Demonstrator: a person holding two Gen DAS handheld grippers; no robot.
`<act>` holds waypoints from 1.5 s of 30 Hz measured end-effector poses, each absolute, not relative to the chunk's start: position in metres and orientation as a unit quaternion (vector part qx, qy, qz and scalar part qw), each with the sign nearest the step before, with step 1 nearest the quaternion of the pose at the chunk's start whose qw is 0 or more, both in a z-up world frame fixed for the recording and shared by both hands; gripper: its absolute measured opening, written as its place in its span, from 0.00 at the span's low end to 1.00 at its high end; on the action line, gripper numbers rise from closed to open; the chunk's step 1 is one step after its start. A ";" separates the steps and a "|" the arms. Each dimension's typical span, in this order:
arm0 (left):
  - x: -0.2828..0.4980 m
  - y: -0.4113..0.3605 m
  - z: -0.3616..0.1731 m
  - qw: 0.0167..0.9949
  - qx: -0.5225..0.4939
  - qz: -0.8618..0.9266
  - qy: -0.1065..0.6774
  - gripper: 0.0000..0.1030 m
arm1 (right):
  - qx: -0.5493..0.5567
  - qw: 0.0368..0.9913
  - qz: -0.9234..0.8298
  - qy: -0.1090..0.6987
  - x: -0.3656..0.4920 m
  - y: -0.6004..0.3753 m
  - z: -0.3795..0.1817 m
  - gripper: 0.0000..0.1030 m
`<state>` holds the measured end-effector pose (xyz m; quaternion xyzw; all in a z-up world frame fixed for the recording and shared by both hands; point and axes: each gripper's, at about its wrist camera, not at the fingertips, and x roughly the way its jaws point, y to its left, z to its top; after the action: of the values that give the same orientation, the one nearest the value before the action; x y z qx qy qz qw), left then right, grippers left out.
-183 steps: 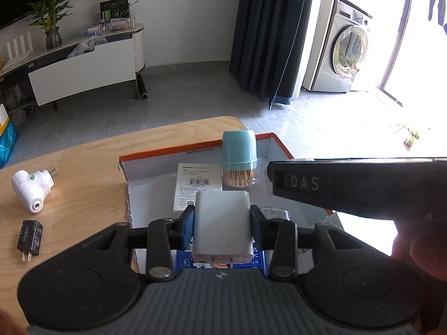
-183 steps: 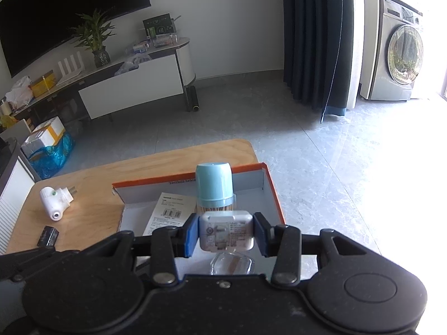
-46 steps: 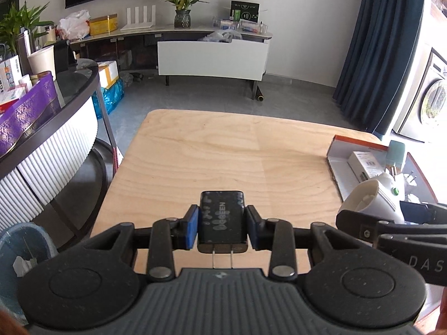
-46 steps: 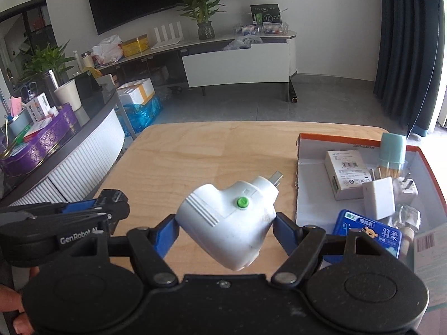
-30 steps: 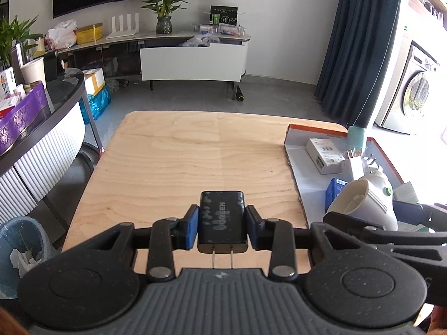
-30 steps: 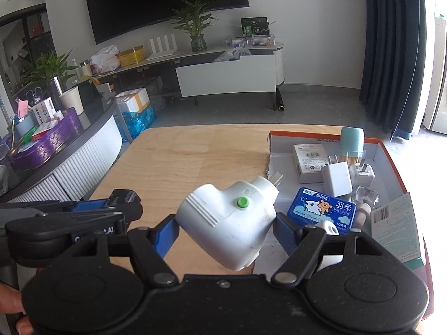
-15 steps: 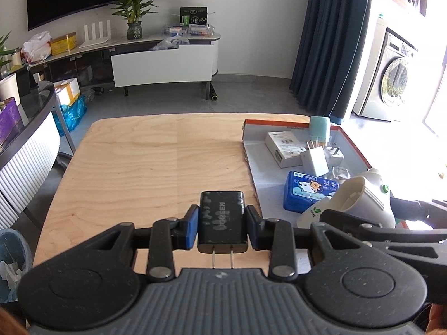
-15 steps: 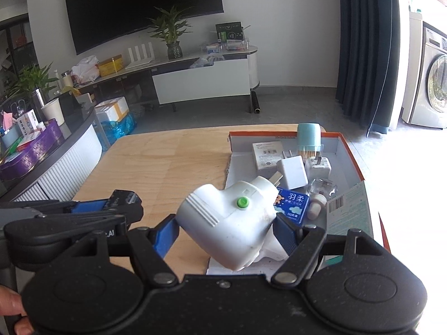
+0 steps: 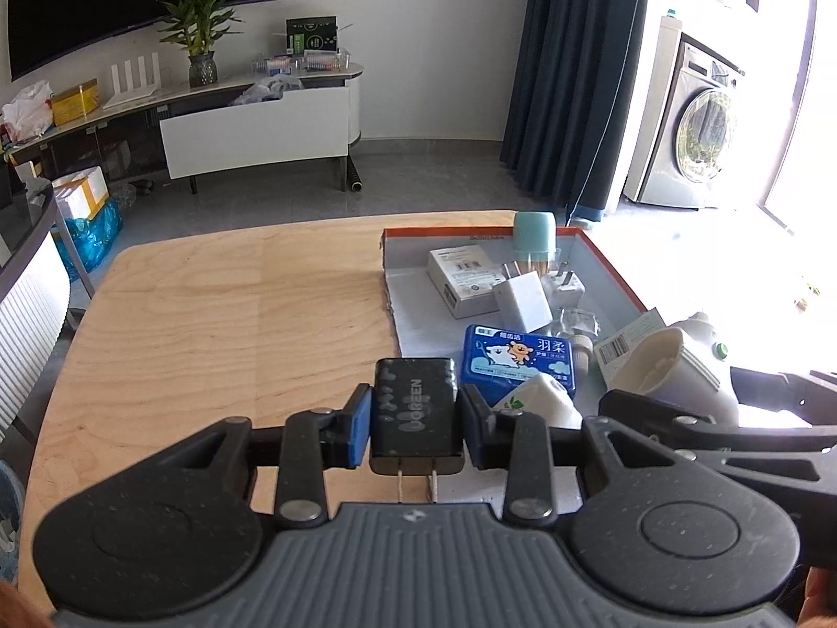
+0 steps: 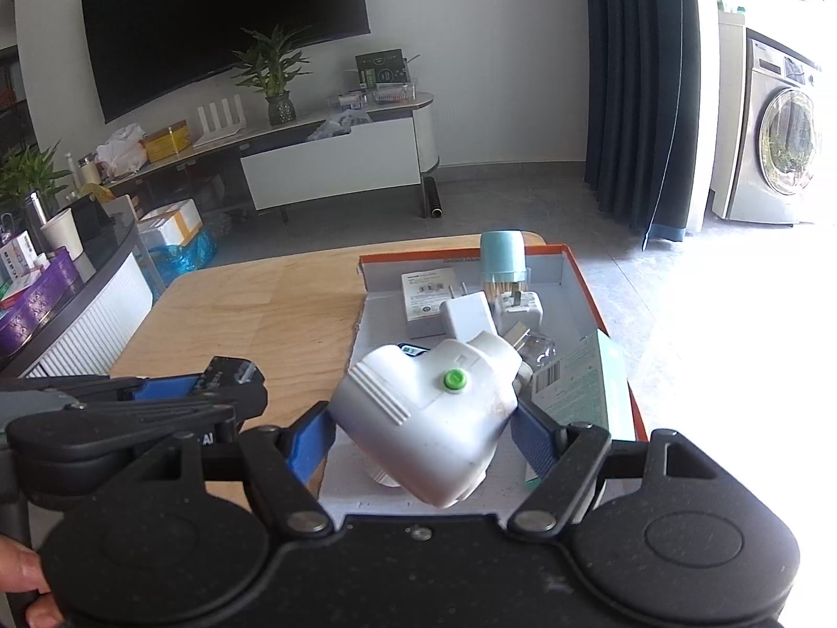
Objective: Organize rigid objects
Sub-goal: 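Carry the white plug with the right tool while the left tool carries the black charger to the tray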
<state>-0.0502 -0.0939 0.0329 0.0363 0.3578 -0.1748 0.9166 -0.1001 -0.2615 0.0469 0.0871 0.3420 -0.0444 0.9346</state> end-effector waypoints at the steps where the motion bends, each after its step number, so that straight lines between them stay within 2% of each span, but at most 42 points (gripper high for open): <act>1: -0.050 -0.096 0.033 0.916 0.035 -0.176 0.358 0.35 | 0.087 0.935 -0.047 0.342 -0.100 -0.264 0.047 0.85; 45: -0.032 -0.158 0.025 0.899 0.057 -0.215 0.377 0.35 | 0.091 0.927 -0.073 0.357 -0.061 -0.334 0.041 0.85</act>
<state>-0.0318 -0.1582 0.0251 0.0575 0.3770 -0.2148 0.8991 -0.0607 -0.3340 0.0407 0.0908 0.3568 -0.0729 0.9269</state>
